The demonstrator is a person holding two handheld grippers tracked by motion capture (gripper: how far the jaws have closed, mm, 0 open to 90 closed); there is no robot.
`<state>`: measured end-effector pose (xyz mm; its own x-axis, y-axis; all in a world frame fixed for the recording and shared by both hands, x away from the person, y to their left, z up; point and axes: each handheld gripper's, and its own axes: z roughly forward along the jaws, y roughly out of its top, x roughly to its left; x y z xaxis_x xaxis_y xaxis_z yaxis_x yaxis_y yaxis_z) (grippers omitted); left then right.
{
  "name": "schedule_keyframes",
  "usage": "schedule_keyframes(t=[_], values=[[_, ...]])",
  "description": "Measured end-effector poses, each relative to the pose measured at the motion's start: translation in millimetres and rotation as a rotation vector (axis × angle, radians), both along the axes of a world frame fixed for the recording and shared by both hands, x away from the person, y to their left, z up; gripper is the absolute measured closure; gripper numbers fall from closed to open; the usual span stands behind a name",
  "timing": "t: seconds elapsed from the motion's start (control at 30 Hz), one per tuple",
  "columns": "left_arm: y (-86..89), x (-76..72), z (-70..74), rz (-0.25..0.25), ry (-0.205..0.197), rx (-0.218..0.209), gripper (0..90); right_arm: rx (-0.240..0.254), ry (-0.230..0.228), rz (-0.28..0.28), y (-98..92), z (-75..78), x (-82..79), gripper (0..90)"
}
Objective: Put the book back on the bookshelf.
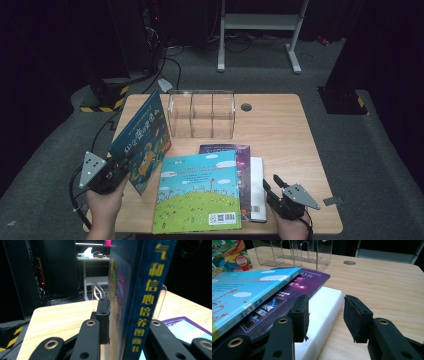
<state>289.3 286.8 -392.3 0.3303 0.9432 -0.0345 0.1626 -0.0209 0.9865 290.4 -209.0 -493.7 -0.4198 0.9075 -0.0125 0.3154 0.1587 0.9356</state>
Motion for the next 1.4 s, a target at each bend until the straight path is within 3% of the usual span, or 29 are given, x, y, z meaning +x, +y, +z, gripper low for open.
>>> schedule_keyframes(t=[0.3,0.43,0.53,0.7,0.77,0.87,1.03,1.13,1.4], values=[[0.1,2.5,-2.1,-0.006,-0.018,-0.019,76.6,0.0,0.008,-0.012,0.1,-1.7,0.3,56.6],[-0.5,2.9,-2.2,-0.002,-0.024,-0.004,78.9,-0.019,0.017,-0.018,0.9,-2.3,1.6,56.6],[-1.9,2.6,-1.1,0.015,-0.024,0.027,80.7,-0.03,0.05,-0.022,0.9,-3.2,4.3,56.9],[-2.1,2.4,-0.8,0.014,-0.023,0.034,81.6,-0.044,0.064,-0.033,0.0,-1.3,8.9,54.0],[-2.6,2.2,-1.1,0.018,-0.026,0.036,82.0,-0.043,0.075,-0.038,-3.6,1.0,12.2,52.6],[-3.2,2.0,-2.0,0.02,-0.035,0.033,82.3,-0.101,0.08,-0.039,-12.3,3.6,13.9,52.0],[-2.4,2.3,-2.3,0.019,-0.037,0.033,82.3,-0.072,0.082,-0.068,-29.1,-3.7,16.7,51.6],[-2.9,1.9,-1.8,0.038,-0.025,0.013,82.4,-0.063,0.095,-0.054,-33.5,-11.3,16.7,52.2],[-2.5,2.3,0.1,0.107,-0.002,-0.052,82.8,-0.035,0.078,-0.038,-39.3,-9.2,15.8,53.0]])
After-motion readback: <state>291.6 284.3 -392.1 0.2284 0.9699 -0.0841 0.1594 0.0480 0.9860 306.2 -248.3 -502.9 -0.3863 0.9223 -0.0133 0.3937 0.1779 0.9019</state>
